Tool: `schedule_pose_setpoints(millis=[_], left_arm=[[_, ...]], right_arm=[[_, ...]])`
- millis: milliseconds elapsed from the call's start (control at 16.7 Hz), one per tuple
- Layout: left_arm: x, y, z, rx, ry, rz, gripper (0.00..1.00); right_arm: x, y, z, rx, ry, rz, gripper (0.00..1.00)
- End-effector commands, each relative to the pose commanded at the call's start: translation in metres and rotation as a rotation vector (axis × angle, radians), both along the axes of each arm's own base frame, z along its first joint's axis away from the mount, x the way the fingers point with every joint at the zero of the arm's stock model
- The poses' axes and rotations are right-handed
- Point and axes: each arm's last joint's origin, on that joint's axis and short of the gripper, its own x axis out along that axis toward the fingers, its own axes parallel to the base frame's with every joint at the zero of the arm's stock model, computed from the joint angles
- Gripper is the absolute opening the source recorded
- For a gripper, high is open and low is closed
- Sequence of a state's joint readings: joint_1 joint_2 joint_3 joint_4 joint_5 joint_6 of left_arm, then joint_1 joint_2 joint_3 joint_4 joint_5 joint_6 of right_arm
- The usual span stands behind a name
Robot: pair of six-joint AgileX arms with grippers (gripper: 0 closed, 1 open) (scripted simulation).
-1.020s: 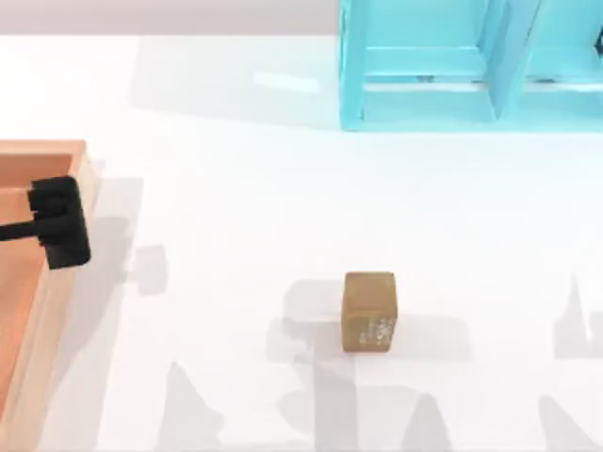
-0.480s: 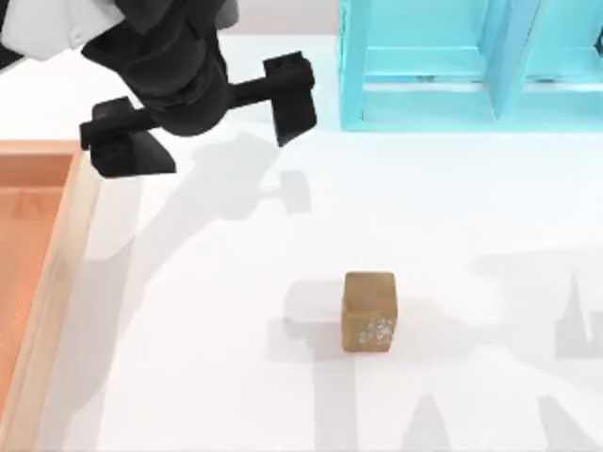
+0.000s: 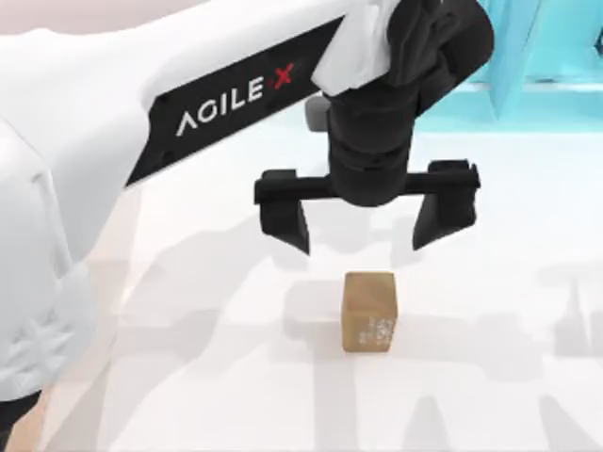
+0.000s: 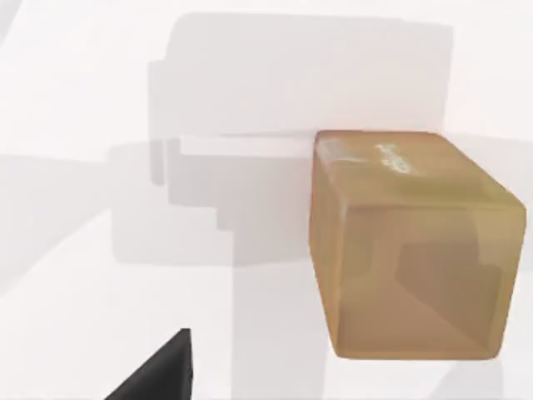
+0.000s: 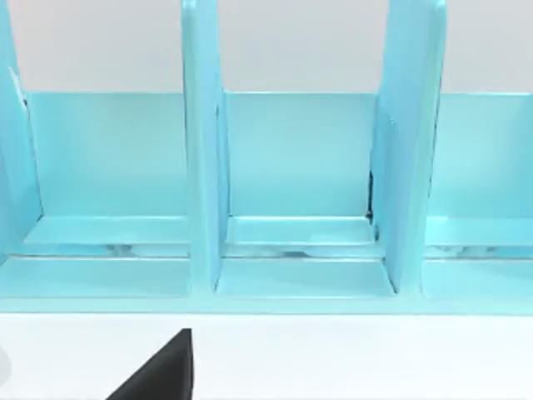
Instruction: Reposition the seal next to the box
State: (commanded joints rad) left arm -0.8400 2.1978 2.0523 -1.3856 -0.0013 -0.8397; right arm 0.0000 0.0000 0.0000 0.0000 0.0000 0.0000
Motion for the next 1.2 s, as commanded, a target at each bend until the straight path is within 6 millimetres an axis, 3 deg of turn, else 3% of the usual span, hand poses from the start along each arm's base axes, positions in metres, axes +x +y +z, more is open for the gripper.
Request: schedule_pose_setpoints(millis=[180, 600, 720, 1020, 1200], left_arm=[[-0.008, -0.015, -0.008, 0.032, 0.031, -0.03, 1.0], [-0.007, -0.015, -0.013, 0.032, 0.031, -0.028, 1.0], [-0.006, -0.016, -0.029, 0.035, 0.034, -0.03, 1.0], [-0.006, -0.017, -0.091, 0.026, 0.026, -0.03, 1.0], [-0.008, -0.015, -0.108, 0.032, 0.031, -0.03, 1.0]], right_arm=[[0.0, 0.0, 0.0, 0.0, 0.0, 0.0, 1.0], [0.0, 0.0, 0.0, 0.0, 0.0, 0.0, 1.0], [0.0, 0.0, 0.0, 0.0, 0.0, 0.0, 1.0], [0.0, 0.0, 0.0, 0.0, 0.0, 0.0, 1.0], [0.0, 0.0, 0.0, 0.0, 0.0, 0.0, 1.0]])
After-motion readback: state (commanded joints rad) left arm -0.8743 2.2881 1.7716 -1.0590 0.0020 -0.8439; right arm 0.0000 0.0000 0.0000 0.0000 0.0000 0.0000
